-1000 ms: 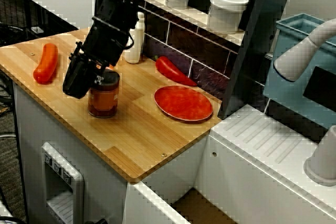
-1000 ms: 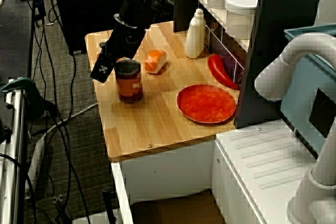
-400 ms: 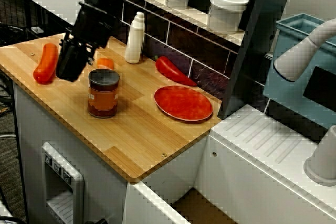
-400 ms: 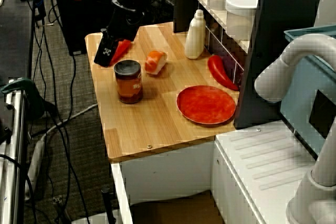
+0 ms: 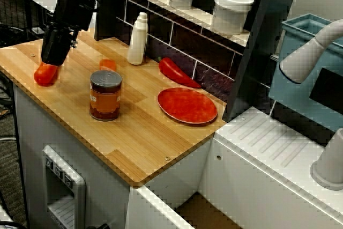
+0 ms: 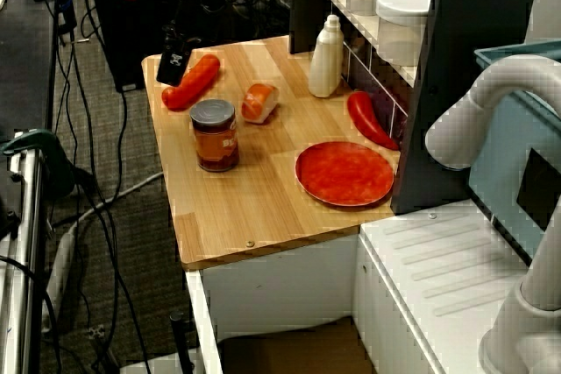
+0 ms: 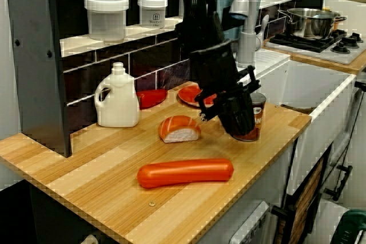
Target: Push into sink
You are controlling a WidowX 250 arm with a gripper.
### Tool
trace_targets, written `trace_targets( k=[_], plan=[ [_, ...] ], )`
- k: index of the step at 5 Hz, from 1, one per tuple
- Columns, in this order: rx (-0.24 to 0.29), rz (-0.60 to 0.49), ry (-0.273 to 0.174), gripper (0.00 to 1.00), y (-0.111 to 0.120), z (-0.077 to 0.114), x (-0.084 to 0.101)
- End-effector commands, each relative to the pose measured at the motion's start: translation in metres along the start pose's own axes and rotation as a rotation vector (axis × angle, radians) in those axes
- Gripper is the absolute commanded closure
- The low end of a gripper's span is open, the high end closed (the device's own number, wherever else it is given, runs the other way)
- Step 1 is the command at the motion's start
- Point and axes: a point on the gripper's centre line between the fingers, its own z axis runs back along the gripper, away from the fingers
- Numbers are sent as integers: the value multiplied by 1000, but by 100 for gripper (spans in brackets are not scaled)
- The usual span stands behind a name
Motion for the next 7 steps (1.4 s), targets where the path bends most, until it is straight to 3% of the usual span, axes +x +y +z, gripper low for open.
trace_targets(
  k=[1,3,4,6,7],
  plan=[
    [24,-22,-6,100,-12,0,9],
    [68,-12,-18,100,-39,-12,29],
    [63,-16,-9,100,-60,-14,43],
    [71,-81,31,100,-129,-18,59],
    [48,-114,96,100,-156,-18,58]
  ],
)
